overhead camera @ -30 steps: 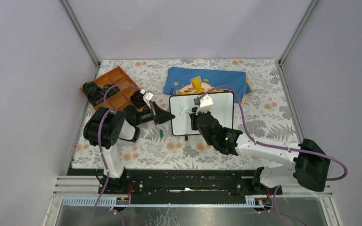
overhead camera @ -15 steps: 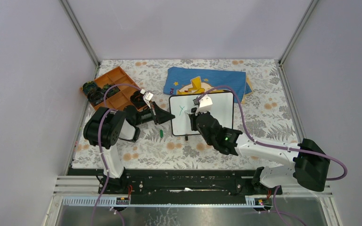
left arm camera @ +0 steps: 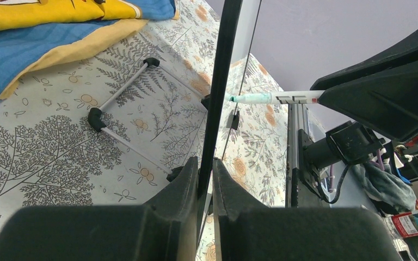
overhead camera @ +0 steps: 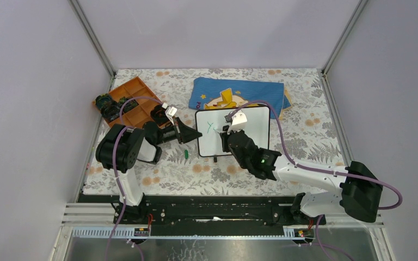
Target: Write a sentence on the whiteboard
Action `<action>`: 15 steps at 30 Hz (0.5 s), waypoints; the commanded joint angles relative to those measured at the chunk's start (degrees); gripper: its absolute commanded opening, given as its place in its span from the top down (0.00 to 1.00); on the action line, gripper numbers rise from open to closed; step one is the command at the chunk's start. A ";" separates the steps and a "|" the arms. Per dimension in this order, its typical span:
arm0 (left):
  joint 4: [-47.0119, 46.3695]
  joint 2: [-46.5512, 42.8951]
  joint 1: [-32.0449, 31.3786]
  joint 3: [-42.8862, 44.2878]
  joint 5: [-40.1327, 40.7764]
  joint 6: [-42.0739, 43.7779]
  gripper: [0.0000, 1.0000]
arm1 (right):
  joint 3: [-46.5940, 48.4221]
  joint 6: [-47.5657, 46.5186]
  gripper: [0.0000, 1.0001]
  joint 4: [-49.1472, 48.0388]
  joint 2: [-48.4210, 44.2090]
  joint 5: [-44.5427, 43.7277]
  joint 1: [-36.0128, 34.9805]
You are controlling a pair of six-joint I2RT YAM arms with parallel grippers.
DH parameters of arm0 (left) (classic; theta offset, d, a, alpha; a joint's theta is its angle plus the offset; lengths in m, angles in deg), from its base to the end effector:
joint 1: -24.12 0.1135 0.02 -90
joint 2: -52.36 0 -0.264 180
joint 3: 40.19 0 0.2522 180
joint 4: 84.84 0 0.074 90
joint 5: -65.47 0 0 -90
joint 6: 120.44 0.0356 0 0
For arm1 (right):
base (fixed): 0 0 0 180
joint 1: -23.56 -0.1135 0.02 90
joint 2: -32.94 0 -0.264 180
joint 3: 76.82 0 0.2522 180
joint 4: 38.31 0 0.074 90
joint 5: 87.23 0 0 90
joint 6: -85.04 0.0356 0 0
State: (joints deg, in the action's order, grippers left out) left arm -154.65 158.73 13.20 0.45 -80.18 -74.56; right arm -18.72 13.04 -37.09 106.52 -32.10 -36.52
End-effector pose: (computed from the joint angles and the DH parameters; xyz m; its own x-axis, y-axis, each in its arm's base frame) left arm 0.2811 -0.0842 0.1436 -0.5872 -0.2868 -0.7570 0.7059 0.2764 -0.6522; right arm 0.1609 0.2388 0.2698 -0.2717 0.0363 -0.9617 -0.3722 0.9176 0.1397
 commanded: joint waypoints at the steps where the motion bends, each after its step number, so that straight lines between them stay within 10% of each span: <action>1: 1.48 -0.75 -0.42 -0.77 -0.23 1.22 1.00 | -0.05 0.11 1.00 0.23 -2.07 -2.45 1.52; 15: 1.72 -0.80 -0.59 -0.77 -0.33 1.49 1.00 | 1.91 -1.11 1.00 -0.18 -1.22 -2.15 2.25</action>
State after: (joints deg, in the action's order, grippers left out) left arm -154.56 158.68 13.00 0.45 -80.18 -74.40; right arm -18.72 12.87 -36.54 105.56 -32.12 -35.45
